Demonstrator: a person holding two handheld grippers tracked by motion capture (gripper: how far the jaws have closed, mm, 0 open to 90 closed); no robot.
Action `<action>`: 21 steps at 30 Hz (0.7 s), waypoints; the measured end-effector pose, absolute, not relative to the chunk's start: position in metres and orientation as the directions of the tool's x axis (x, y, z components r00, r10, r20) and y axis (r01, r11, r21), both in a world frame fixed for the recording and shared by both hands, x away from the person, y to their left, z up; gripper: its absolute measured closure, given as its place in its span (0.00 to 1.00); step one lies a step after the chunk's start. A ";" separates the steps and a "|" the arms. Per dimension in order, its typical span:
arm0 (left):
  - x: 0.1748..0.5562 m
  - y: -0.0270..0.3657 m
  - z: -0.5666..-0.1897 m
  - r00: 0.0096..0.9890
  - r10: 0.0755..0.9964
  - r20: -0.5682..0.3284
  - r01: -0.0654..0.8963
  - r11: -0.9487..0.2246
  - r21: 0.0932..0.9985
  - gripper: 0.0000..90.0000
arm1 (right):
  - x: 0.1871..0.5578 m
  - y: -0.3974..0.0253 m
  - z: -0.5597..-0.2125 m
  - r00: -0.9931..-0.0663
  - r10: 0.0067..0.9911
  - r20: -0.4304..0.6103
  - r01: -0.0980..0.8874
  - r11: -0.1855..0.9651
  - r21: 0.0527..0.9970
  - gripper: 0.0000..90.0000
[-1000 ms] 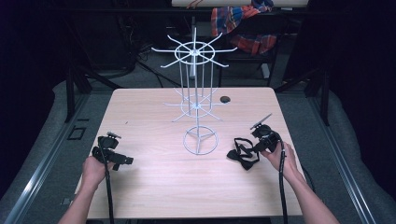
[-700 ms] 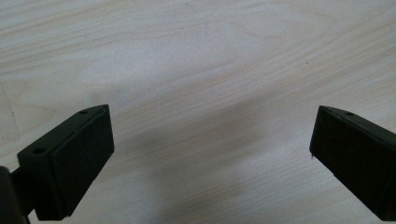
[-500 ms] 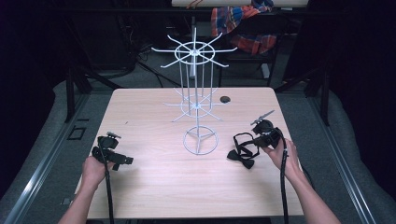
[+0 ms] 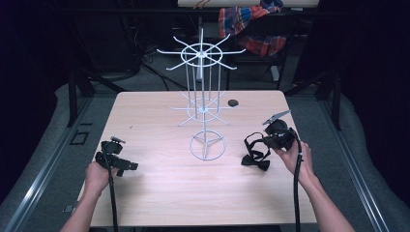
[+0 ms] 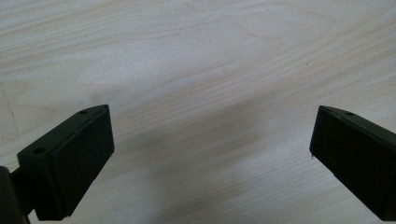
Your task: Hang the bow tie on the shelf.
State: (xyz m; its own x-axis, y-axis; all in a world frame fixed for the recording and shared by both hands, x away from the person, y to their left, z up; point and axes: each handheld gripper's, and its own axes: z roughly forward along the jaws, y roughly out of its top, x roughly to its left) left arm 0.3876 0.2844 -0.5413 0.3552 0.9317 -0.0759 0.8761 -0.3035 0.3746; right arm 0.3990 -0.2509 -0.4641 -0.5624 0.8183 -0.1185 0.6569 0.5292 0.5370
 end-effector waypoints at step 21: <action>0.388 0.282 -0.541 0.360 0.930 -0.077 0.875 -0.308 0.373 0.00 | 0.384 -0.237 -0.434 -0.596 0.784 -0.173 0.580 0.569 0.582 0.97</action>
